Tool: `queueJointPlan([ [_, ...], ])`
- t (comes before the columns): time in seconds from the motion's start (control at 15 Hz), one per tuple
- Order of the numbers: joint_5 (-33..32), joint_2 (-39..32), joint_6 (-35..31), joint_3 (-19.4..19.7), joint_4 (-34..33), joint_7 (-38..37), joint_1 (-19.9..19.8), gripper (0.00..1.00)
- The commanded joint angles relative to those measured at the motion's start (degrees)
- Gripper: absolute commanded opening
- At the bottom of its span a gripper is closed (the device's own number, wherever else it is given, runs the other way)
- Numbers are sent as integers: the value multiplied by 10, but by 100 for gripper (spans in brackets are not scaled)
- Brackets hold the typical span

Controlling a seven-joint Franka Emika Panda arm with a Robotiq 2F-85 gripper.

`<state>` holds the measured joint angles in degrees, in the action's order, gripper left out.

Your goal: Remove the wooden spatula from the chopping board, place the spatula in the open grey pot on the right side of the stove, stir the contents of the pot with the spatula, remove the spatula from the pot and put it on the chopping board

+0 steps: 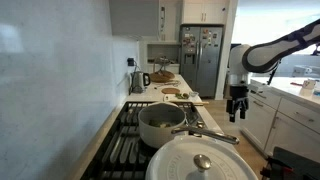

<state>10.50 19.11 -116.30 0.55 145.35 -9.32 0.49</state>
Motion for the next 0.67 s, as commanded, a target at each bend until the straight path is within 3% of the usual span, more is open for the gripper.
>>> queueJointPlan([
  [0.0, 1, 0, 1, -4, -1, 1, -4, 100],
  [0.27, 1, 0, 1, -4, -1, 1, -4, 100],
  [0.6, -10, -21, 13, 12, -61, 26, -15, 100],
])
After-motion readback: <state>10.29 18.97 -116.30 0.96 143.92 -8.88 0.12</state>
